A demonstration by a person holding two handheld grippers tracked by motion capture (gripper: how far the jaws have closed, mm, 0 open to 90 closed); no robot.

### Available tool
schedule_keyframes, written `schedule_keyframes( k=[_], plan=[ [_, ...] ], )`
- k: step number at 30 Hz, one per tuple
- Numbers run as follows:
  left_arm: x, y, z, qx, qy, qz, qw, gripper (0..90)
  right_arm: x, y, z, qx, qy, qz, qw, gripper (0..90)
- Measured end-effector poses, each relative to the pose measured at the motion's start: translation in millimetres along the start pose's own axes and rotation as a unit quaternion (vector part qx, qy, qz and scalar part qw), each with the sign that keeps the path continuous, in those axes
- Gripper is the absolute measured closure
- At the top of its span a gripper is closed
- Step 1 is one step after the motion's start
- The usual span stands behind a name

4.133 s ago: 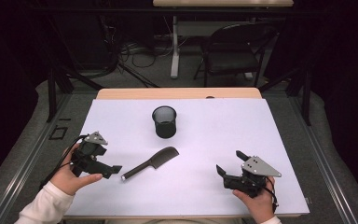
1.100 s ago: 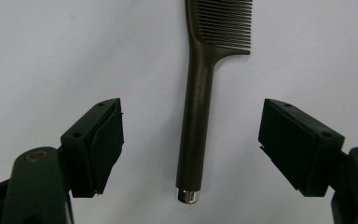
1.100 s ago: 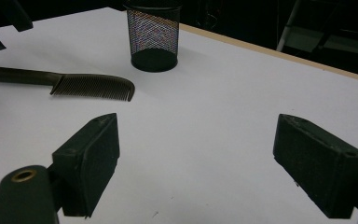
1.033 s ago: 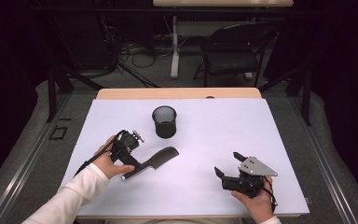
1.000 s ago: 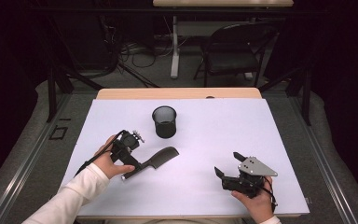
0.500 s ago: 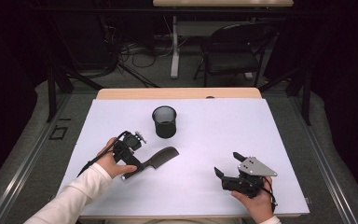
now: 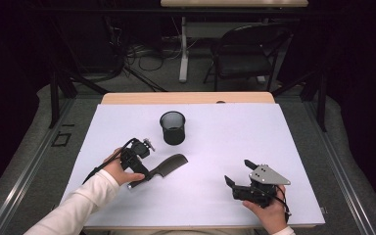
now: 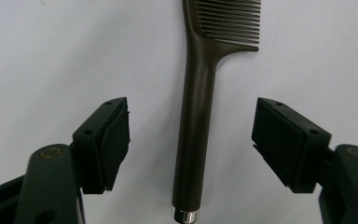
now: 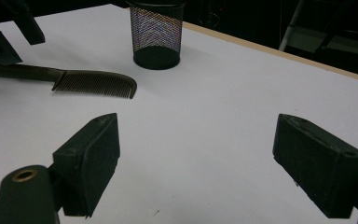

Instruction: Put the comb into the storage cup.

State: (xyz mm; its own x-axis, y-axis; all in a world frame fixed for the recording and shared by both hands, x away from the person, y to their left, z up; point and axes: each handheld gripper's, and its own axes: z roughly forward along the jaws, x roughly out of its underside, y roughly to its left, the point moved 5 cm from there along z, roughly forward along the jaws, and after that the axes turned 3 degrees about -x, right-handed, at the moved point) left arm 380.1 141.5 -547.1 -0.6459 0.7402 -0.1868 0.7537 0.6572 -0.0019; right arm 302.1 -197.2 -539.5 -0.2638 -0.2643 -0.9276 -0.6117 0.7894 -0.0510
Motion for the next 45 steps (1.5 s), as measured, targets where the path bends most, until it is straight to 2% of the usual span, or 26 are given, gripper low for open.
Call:
schedule_keyframes(
  k=[11,15,20,21,27,42,45],
  plan=[
    [-0.1,1.1,7.0,-0.009,0.02,0.001,0.9998,32.8,0.5,0.0,0.5,-0.001,0.002,0.0,1.0,14.7],
    [-0.5,1.4,9.4,-0.004,0.025,0.001,0.9997,33.9,0.8,0.2,1.0,-0.002,0.002,0.0,1.0,14.7],
    [-0.2,0.9,11.5,-0.002,0.029,0.003,0.9996,34.1,0.9,0.3,1.5,-0.003,0.001,0.0,1.0,14.7],
    [-0.2,0.2,11.9,-0.004,0.029,0.005,0.9996,38.3,0.9,0.4,1.6,-0.002,0.0,0.0,1.0,14.6],
    [-0.2,-0.8,13.3,-0.004,0.035,0.0,0.9994,38.3,1.2,0.5,1.6,-0.003,0.003,0.0,1.0,14.6],
    [-1.5,-0.9,17.3,-0.006,0.038,0.004,0.9992,39.8,1.6,0.5,1.7,-0.004,0.005,-0.003,1.0,14.7],
    [-1.0,-1.3,17.4,-0.002,0.042,0.006,0.9991,43.4,1.6,0.3,1.6,-0.003,0.006,-0.003,1.0,14.7]
  ],
)
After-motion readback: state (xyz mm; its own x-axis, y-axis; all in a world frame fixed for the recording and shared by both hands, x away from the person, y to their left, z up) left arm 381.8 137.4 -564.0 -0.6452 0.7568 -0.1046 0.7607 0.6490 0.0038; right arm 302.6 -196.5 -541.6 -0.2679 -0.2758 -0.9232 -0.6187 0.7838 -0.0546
